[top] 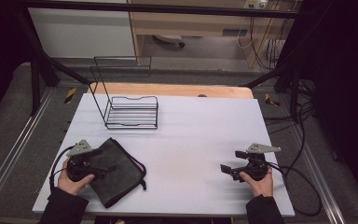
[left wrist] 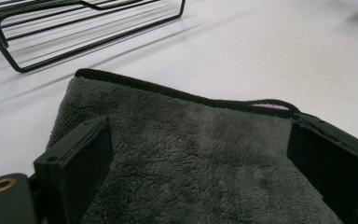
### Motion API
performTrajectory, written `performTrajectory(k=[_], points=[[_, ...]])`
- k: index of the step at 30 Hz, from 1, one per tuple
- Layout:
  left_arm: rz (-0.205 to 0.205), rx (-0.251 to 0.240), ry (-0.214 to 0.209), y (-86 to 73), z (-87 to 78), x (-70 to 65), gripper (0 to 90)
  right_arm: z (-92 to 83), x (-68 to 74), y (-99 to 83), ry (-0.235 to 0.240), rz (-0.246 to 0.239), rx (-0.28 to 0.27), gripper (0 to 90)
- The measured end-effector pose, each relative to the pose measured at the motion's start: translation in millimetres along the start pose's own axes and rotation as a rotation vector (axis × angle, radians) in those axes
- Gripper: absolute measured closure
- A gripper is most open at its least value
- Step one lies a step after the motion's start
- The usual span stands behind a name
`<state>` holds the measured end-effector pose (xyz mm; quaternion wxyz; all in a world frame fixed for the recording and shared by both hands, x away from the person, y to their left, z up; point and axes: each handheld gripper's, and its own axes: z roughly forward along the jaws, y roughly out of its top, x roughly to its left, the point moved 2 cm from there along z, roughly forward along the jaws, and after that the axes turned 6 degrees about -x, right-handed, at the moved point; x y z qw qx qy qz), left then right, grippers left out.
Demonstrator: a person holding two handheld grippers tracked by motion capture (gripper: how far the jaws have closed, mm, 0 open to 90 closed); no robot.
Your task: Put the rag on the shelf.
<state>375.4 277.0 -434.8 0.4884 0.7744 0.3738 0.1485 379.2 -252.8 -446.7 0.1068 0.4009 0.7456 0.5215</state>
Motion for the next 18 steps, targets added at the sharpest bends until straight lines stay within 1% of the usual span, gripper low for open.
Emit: performTrajectory(k=[4,6,8,12,16,17,18], points=[[0.007,0.000,-0.006,3.7,0.5,-4.3,6.8,-0.6,0.7,0.5,0.006,0.009,-0.005,1.7],[0.012,0.002,-0.007,4.5,0.6,-5.2,6.7,-0.9,0.3,0.5,0.005,0.003,-0.008,1.7],[0.015,0.003,-0.013,6.5,1.8,-8.7,6.6,-0.9,0.9,0.2,0.007,0.007,-0.004,1.7],[0.021,0.015,-0.012,8.9,4.3,-12.4,6.4,-1.1,1.4,-0.5,0.003,0.002,0.000,1.8],[0.037,0.044,-0.019,12.5,9.9,-22.4,6.5,-0.2,1.6,-0.4,0.001,0.001,0.004,2.0],[0.037,0.044,-0.019,12.5,9.9,-22.4,6.7,0.0,1.8,-0.6,-0.003,0.003,0.007,2.0],[0.037,0.047,-0.018,13.3,11.1,-25.2,6.7,0.0,1.8,-0.6,-0.003,0.003,0.007,2.0]])
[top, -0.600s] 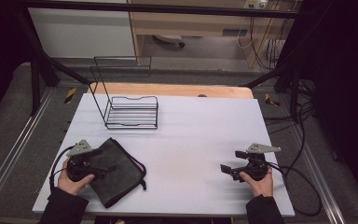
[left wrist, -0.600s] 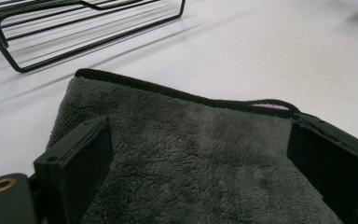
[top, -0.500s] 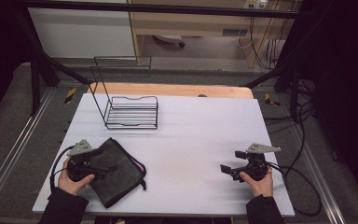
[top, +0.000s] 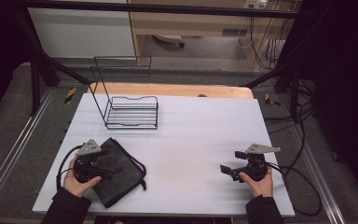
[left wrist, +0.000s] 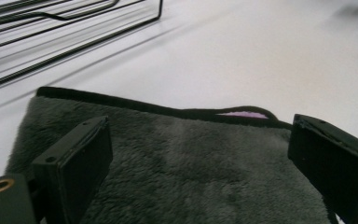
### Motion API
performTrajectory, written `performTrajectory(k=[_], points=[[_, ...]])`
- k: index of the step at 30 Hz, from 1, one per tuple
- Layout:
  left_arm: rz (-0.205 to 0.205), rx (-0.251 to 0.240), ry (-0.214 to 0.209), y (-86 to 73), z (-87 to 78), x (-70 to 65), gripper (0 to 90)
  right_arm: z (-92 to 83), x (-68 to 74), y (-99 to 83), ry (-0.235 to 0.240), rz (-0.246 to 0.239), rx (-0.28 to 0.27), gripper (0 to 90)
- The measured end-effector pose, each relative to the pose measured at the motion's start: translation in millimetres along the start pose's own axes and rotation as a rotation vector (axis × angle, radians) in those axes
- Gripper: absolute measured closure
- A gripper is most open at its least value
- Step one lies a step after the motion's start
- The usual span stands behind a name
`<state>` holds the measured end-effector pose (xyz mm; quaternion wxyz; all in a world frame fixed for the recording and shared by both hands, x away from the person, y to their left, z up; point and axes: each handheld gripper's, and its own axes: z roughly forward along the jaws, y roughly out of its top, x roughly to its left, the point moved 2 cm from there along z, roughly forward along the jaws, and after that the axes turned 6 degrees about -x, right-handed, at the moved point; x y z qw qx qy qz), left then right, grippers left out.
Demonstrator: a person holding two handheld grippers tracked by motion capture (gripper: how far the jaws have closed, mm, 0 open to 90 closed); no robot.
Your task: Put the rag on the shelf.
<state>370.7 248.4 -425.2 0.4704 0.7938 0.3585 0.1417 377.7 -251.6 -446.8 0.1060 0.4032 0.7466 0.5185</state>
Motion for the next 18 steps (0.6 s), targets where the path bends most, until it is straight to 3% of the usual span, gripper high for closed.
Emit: performTrajectory(k=[6,14,15,17,18], points=[[0.011,0.039,-0.005,6.9,8.9,-19.2,15.5,0.2,-0.4,-0.6,-0.006,-0.010,0.008,2.0],[0.030,0.099,-0.050,14.2,25.5,-42.1,29.5,0.1,-0.1,-0.9,-0.005,-0.013,0.011,2.1],[0.039,0.124,-0.062,13.4,30.0,-50.1,35.8,-0.5,0.3,-0.7,-0.006,-0.006,0.007,2.1],[0.047,0.142,-0.063,12.0,32.4,-53.8,39.6,-0.3,0.0,-1.0,-0.005,-0.014,0.009,2.1],[0.065,0.179,-0.056,8.3,37.5,-59.5,40.1,-0.1,0.1,-1.0,-0.004,-0.013,0.010,2.1]])
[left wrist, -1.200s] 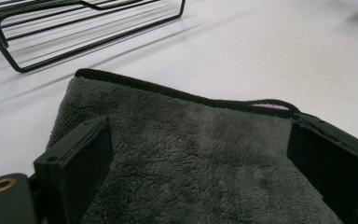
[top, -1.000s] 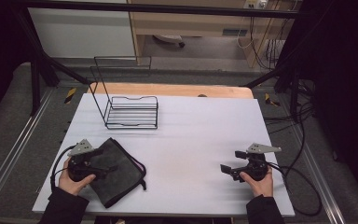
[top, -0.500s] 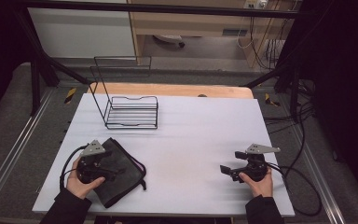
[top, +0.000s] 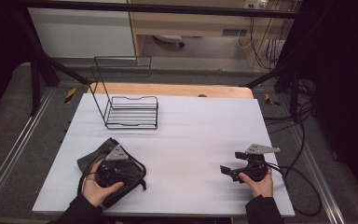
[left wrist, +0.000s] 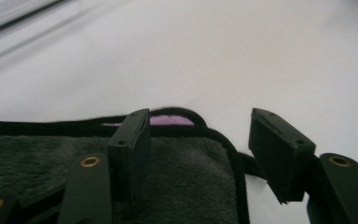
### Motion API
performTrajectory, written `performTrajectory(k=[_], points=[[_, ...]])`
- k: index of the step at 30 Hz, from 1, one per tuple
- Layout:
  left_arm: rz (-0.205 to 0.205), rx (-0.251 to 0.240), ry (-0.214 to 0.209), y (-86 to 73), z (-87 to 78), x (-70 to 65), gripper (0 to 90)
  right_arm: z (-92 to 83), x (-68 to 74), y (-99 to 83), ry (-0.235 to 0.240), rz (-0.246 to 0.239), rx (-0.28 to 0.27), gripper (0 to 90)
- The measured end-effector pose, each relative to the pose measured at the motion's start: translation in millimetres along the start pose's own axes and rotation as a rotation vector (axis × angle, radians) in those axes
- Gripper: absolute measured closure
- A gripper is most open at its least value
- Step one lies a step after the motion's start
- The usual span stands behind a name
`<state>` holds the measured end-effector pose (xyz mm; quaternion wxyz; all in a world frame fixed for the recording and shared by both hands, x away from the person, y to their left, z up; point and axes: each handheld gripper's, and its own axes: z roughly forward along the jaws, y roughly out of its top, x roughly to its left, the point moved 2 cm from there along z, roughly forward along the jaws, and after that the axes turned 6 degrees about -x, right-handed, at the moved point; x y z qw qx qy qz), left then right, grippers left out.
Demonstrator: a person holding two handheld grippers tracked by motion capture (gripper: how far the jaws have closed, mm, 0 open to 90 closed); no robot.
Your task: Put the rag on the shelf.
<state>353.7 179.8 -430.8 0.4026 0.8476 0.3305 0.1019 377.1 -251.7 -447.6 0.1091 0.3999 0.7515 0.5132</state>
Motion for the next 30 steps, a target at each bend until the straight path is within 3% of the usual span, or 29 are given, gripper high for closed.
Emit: performTrajectory(k=[3,6,11,18,19,23,30], points=[[0.025,0.027,0.029,-3.5,8.8,-4.2,41.8,0.9,0.5,-0.2,0.003,0.004,0.003,2.2],[0.029,0.047,0.029,-5.9,16.3,-3.5,41.8,1.5,0.5,-0.6,0.001,0.003,0.007,2.3],[0.010,0.039,0.038,-7.1,19.5,-2.2,42.6,1.8,0.4,-0.8,0.000,0.001,0.011,2.3],[0.025,0.046,0.105,-7.8,25.3,-5.9,46.5,2.3,0.8,-1.0,0.000,0.003,0.014,2.3],[0.028,0.048,0.118,-7.7,25.5,-5.7,52.4,2.3,0.6,-1.1,0.000,0.001,0.015,2.3],[0.008,0.049,0.123,-6.9,25.9,-3.6,55.1,2.4,0.8,-1.1,0.000,0.004,0.015,2.3],[0.004,0.065,0.149,-3.9,27.1,-3.2,69.6,2.8,1.0,-1.3,0.001,0.006,0.018,2.3]])
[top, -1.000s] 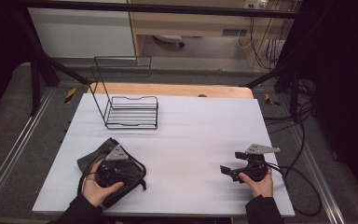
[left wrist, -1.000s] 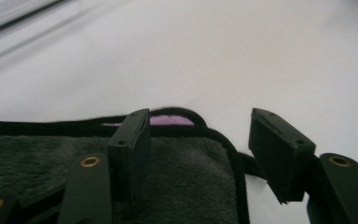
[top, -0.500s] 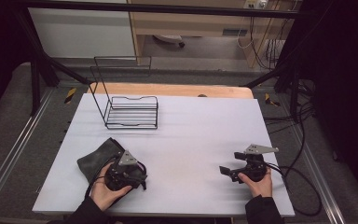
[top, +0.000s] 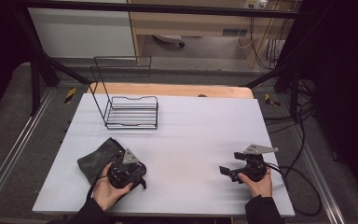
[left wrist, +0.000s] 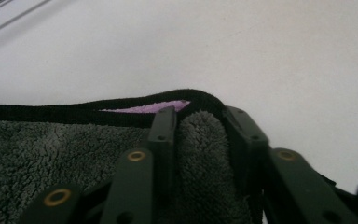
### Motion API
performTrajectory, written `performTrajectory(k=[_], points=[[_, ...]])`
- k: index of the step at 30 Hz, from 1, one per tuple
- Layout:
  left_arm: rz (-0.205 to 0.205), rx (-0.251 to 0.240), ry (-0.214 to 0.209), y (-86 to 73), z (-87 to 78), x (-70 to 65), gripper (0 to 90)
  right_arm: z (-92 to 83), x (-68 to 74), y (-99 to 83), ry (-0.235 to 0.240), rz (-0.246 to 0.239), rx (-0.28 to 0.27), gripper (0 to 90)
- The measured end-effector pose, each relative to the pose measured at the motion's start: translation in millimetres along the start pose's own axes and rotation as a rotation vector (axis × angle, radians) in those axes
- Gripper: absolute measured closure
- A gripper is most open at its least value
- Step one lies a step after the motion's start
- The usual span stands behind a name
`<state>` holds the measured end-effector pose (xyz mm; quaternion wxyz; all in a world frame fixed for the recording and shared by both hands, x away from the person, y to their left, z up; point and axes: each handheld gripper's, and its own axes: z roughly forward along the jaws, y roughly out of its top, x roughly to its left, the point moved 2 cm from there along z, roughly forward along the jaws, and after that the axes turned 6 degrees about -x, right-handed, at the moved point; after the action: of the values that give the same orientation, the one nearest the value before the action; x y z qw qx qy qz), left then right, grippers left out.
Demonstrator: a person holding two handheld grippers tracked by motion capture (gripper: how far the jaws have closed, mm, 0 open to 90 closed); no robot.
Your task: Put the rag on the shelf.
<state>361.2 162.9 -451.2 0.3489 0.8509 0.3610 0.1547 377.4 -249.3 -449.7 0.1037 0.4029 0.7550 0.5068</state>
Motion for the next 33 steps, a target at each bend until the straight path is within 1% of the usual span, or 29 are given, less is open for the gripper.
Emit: performTrajectory(k=[2,3,7,8,9,10,11,12,13,14,15,17,18,20,22,23,24,25,26,27,28,29,30,31,32,33], points=[[-0.026,-0.006,-0.016,0.2,-0.3,3.7,75.0,0.1,0.0,-0.1,0.000,0.000,0.001,2.4],[-0.026,-0.006,-0.016,0.2,-0.3,3.7,76.6,0.1,0.0,-0.1,0.000,0.000,0.001,2.4],[-0.046,-0.017,-0.043,-0.4,-2.4,7.9,81.3,0.3,0.1,-0.1,0.003,0.000,0.001,2.4],[-0.055,-0.022,-0.053,-0.5,-3.9,8.9,81.9,0.4,0.0,-0.2,0.003,0.000,0.002,2.4],[-0.061,-0.029,-0.077,-0.5,-9.1,10.4,82.2,0.5,0.0,-0.2,0.002,-0.001,0.001,2.4],[-0.064,-0.035,-0.091,-0.3,-13.0,10.7,82.4,0.3,0.0,-0.2,0.003,-0.001,0.002,2.4],[-0.064,-0.035,-0.102,-0.1,-17.1,10.5,82.5,0.3,-0.1,-0.2,0.004,-0.002,0.001,2.4],[-0.056,-0.039,-0.113,-0.3,-21.0,9.8,82.5,0.1,0.0,-0.1,0.004,0.000,0.001,2.4],[-0.056,-0.039,-0.113,-0.3,-21.0,9.8,82.5,0.2,-0.2,-0.2,0.004,-0.002,0.000,2.4],[-0.049,-0.035,-0.124,-1.2,-24.3,8.8,82.5,0.2,-0.2,-0.2,0.004,-0.002,0.001,2.4],[-0.043,-0.022,-0.135,-2.6,-26.2,8.1,82.5,0.2,-0.2,-0.2,0.004,-0.002,0.001,2.4],[-0.037,0.003,-0.158,-6.5,-24.5,6.0,82.2,0.5,0.0,-0.4,0.003,-0.003,0.000,2.4],[-0.027,0.010,-0.152,-10.1,-20.5,3.4,81.0,0.9,-0.1,-0.5,0.004,-0.005,0.001,2.4],[-0.026,0.003,-0.155,-11.3,-19.8,2.3,77.1,1.0,0.1,-0.6,0.003,-0.005,0.000,2.4],[-0.028,0.000,-0.162,-11.7,-20.0,2.2,69.4,0.7,0.0,-0.5,0.003,-0.004,-0.001,2.4],[-0.036,-0.006,-0.166,-12.7,-19.6,1.4,69.4,0.7,0.0,-0.5,0.003,-0.004,-0.001,2.4],[-0.034,-0.016,-0.168,-15.2,-18.7,-1.6,60.4,0.5,0.0,-0.5,0.004,-0.004,0.000,2.4],[-0.034,-0.016,-0.168,-15.2,-18.7,-1.6,58.1,0.5,0.0,-0.5,0.004,-0.004,0.000,2.4],[-0.026,-0.018,-0.161,-15.7,-18.8,-3.5,58.1,0.5,0.1,-0.5,0.004,-0.004,0.000,2.4],[-0.014,-0.016,-0.153,-15.8,-18.5,-5.8,54.8,0.6,0.2,-0.6,0.004,-0.004,0.000,2.4],[0.001,-0.015,-0.140,-16.0,-17.7,-8.3,53.9,0.7,0.2,-0.6,0.003,-0.004,-0.001,2.4],[0.011,-0.017,-0.123,-16.2,-17.1,-10.7,53.9,0.8,0.2,-0.6,0.003,-0.004,-0.001,2.4],[0.033,-0.021,-0.087,-17.2,-16.1,-15.1,53.9,0.8,0.2,-0.6,0.004,-0.004,0.000,2.4],[0.033,-0.021,-0.087,-17.2,-16.1,-15.1,53.9,0.8,0.2,-0.6,0.004,-0.004,0.000,2.4],[0.044,-0.021,-0.073,-17.4,-15.7,-16.7,54.0,0.8,0.2,-0.6,0.003,-0.004,0.000,2.3],[0.046,-0.018,-0.054,-17.2,-15.1,-18.6,54.3,0.9,0.2,-0.6,0.004,-0.004,0.000,2.3]])
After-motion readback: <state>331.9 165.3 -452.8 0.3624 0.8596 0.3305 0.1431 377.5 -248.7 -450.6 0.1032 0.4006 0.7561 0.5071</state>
